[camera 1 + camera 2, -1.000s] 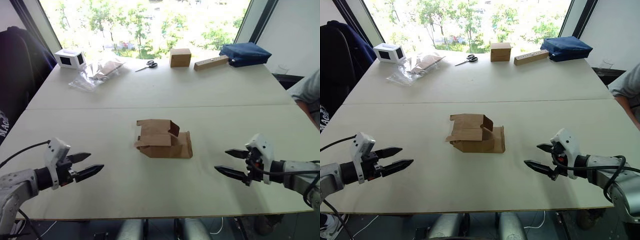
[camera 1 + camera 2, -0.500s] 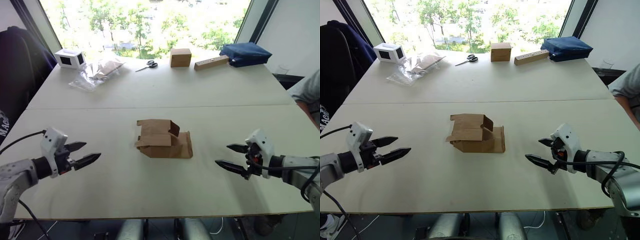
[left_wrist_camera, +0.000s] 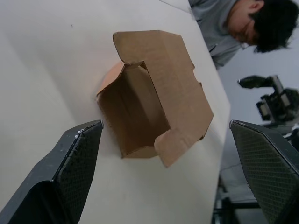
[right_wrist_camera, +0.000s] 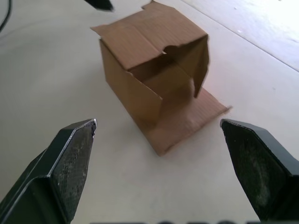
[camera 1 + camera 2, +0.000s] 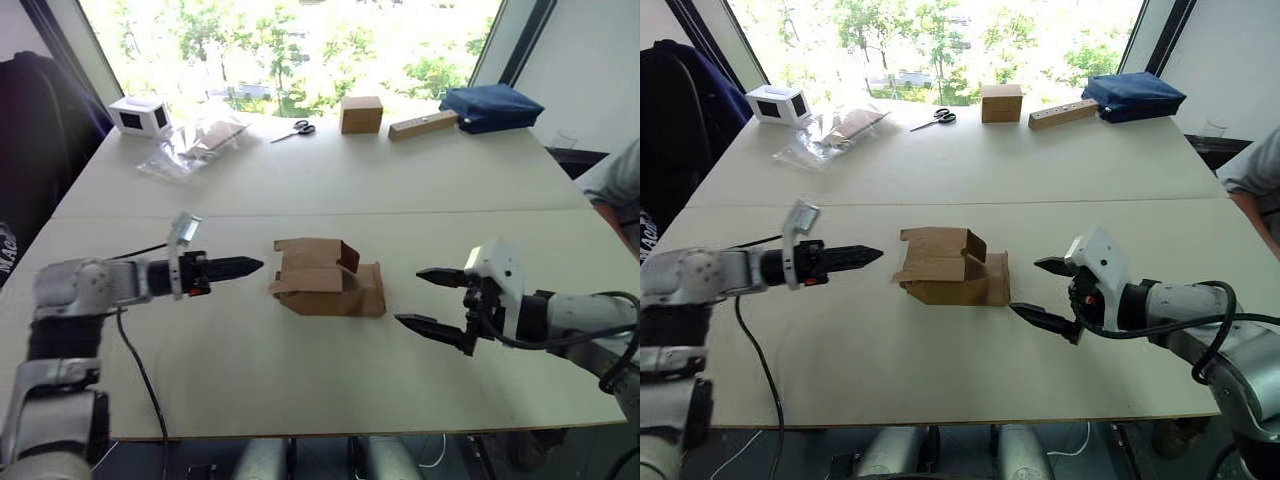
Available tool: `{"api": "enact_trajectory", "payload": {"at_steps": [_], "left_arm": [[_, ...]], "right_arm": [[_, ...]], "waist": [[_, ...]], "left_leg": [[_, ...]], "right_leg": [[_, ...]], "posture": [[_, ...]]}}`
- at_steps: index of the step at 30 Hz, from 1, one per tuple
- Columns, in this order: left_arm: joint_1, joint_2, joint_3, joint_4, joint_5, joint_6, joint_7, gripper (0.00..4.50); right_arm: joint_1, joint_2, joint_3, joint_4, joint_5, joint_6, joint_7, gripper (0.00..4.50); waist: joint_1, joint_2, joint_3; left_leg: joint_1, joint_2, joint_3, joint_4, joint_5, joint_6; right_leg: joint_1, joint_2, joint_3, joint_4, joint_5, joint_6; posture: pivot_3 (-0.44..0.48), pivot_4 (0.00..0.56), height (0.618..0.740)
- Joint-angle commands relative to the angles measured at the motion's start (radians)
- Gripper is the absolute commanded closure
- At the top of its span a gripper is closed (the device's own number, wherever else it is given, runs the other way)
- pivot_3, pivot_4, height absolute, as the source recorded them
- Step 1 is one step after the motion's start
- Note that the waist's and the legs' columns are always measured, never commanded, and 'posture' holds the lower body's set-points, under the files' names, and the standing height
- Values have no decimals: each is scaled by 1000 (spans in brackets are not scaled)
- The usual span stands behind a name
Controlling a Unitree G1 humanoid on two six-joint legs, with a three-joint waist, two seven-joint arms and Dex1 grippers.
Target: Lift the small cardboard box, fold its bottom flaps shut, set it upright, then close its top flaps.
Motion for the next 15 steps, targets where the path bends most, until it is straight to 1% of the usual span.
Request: {"api": "enact_trajectory", "payload": {"at_steps": [1, 8, 13, 15], "left_arm": [[-91, -30, -20, 104, 8, 46, -34, 27], [-172, -72, -88, 226, 48, 51, -114, 27], [-196, -71, -127, 239, 65, 60, -169, 27], [-209, -91, -133, 255, 80, 40, -174, 27]], "right_arm": [[33, -3, -10, -76, 7, 6, -39, 0], [60, 13, 5, -147, 19, 22, -114, 0], [77, 14, 13, -162, 17, 22, -145, 0], [81, 18, 19, -161, 13, 17, -155, 0]], "waist": [[-1, 0, 0], [-2, 0, 0], [-1, 0, 0], [-1, 0, 0]], "left_leg": [[0, 0, 0, 0, 0, 0], [0, 0, 0, 0, 0, -1], [0, 0, 0, 0, 0, -1], [0, 0, 0, 0, 0, -1]], "right_leg": [[0, 0, 0, 0, 0, 0], [0, 0, 0, 0, 0, 0], [0, 0, 0, 0, 0, 0], [0, 0, 0, 0, 0, 0]], "posture": [[0, 150, 740], [0, 150, 740], [0, 150, 740], [0, 150, 740]]}}
